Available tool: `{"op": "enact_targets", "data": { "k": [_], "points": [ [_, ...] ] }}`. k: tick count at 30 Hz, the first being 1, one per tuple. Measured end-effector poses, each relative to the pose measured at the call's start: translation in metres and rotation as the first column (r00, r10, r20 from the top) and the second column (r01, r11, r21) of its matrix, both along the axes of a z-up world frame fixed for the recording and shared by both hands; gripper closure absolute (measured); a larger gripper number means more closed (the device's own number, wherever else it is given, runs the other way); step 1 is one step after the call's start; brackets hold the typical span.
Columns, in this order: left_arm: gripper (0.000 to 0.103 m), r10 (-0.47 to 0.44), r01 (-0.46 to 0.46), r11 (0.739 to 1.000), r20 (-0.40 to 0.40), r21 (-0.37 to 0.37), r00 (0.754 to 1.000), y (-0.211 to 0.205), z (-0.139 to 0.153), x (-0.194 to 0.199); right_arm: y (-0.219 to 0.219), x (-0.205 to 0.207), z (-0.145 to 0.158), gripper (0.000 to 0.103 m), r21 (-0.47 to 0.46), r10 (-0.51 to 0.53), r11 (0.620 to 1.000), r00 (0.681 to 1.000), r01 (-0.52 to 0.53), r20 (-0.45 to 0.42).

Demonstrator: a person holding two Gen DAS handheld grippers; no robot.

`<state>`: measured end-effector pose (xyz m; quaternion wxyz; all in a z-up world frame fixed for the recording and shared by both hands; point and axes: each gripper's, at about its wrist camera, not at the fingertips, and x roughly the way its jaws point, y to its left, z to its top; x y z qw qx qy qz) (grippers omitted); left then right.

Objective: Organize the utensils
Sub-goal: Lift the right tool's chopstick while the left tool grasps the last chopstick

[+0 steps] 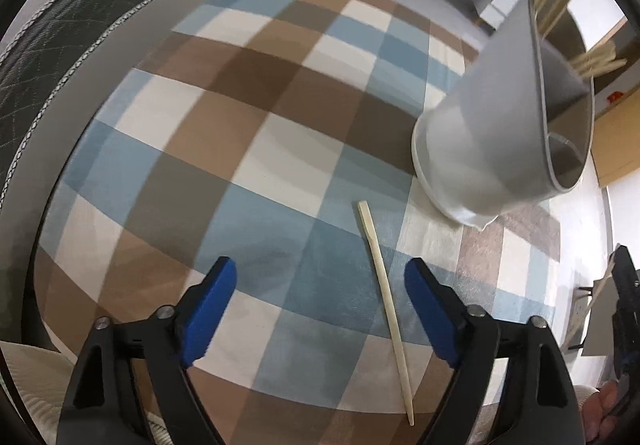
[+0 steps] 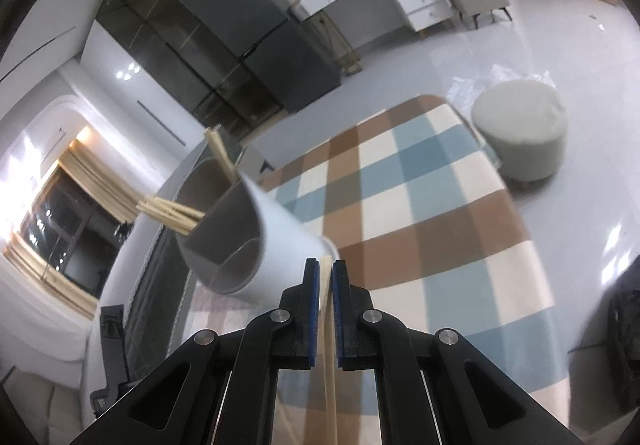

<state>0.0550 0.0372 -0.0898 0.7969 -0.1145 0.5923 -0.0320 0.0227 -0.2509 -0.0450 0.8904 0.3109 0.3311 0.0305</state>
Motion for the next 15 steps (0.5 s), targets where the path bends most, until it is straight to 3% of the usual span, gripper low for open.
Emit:
{"op": "enact_targets", "data": {
  "k": [7, 13, 15],
  "points": [
    [0.029, -0.007, 0.007, 1.0, -0.005, 0.025, 1.0, -0.013, -0.004, 0.005, -0.013, -0.008, 0.007, 0.097, -0.006, -0.013, 1.0, 0.998, 0.013, 0.054],
    [0.047, -0.045, 0.046, 0.997, -0.027, 0.065, 0.999, -0.032, -0.013, 0.015, -0.018, -0.011, 0.011, 0.097, 0.017, -0.014, 1.0, 0.996, 0.013, 0.086],
    [0.057, -0.053, 0.057, 0.994, -0.045, 0.095, 0.998, -0.037, -0.017, 0.018, -0.02, -0.013, 0.013, 0.097, 0.024, -0.014, 1.0, 0.995, 0.011, 0.095]
  ]
}}
